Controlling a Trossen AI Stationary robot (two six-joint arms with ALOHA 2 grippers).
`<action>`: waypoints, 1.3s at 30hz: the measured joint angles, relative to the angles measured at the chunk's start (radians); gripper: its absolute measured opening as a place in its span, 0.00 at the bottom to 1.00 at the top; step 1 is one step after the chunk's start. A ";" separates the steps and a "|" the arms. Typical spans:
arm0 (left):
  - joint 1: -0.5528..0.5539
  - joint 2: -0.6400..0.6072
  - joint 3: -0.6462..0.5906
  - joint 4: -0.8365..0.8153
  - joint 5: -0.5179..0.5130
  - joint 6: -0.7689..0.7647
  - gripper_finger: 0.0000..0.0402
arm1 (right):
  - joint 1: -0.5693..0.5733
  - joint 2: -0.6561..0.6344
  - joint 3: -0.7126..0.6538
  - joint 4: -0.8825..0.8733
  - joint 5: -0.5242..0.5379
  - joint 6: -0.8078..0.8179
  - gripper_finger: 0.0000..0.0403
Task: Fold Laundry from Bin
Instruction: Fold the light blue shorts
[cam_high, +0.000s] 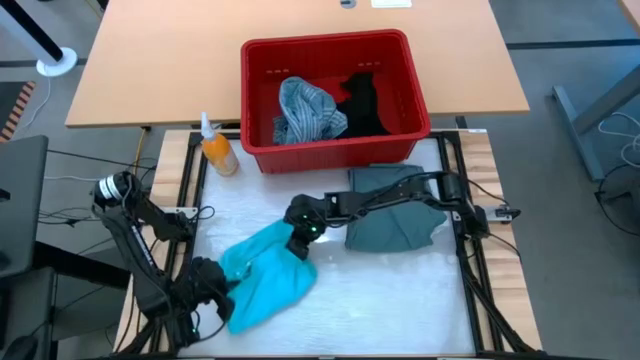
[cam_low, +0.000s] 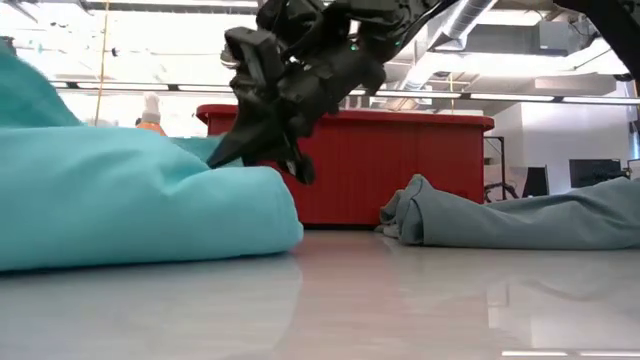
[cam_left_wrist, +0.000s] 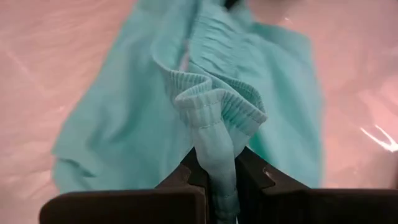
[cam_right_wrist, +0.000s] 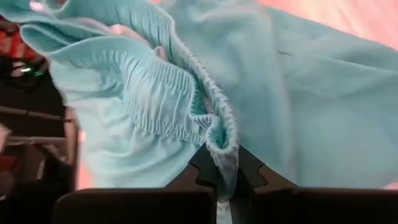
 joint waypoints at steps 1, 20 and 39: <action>0.008 -0.019 -0.028 0.000 0.006 -0.016 0.04 | 0.000 0.002 0.005 -0.006 0.011 0.006 0.08; 0.025 -0.486 -0.153 -0.230 0.124 0.185 0.48 | -0.039 0.001 0.009 -0.014 0.174 0.059 0.15; 0.104 -0.554 -0.254 0.011 0.029 0.647 0.50 | -0.104 0.000 0.011 -0.012 0.165 0.115 0.56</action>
